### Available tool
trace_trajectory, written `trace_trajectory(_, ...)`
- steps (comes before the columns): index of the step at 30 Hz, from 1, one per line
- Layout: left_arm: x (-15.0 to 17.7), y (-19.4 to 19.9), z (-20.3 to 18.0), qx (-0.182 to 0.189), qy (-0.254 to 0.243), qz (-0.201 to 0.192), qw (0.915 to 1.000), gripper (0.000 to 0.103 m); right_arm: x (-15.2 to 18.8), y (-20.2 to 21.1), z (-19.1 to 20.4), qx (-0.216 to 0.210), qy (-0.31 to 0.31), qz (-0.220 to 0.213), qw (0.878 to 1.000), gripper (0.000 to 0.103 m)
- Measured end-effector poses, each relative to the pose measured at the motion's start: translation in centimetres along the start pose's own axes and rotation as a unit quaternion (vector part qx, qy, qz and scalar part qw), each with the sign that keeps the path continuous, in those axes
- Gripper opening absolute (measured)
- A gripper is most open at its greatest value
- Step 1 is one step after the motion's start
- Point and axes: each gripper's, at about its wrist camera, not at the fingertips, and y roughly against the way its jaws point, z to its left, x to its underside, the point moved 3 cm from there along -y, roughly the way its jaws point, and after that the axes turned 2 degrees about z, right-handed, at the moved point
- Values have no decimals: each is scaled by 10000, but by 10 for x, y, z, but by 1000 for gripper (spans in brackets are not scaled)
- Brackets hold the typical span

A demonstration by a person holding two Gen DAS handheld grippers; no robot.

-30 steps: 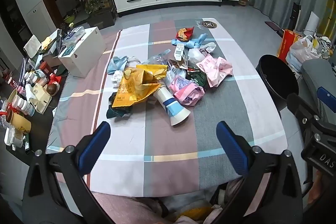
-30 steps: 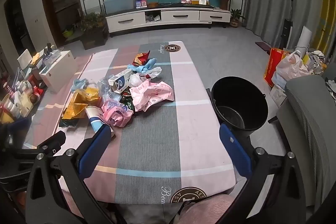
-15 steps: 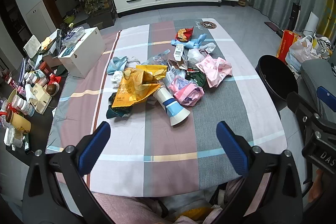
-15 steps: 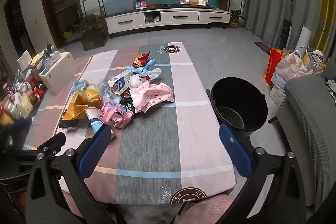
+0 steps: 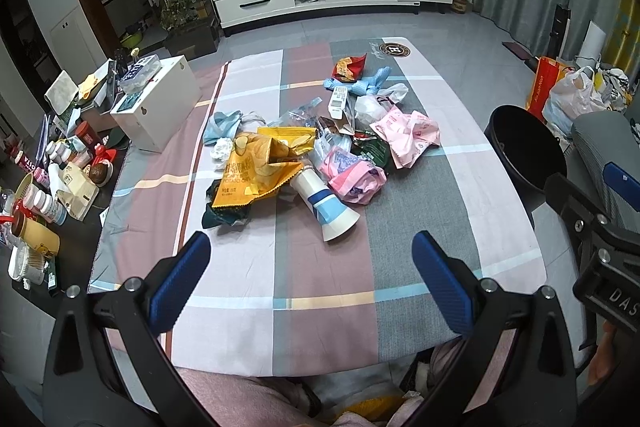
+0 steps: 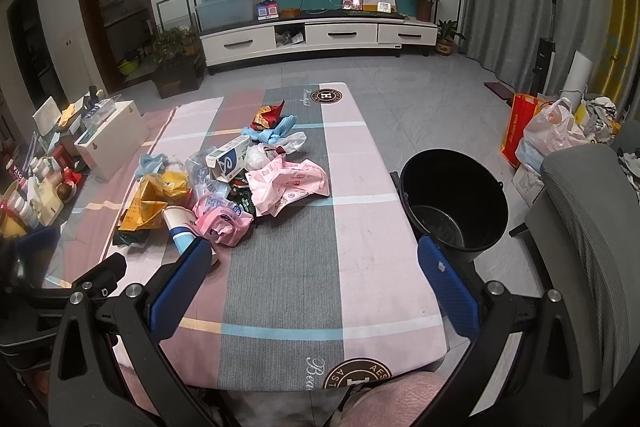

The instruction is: Collect trash

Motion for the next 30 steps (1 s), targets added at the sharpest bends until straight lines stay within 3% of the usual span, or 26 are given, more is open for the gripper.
trace_trajectory(30, 0, -9, -3, 15, -34, 74, 10000, 100, -3, -3, -7, -2, -30, 33, 10000, 100)
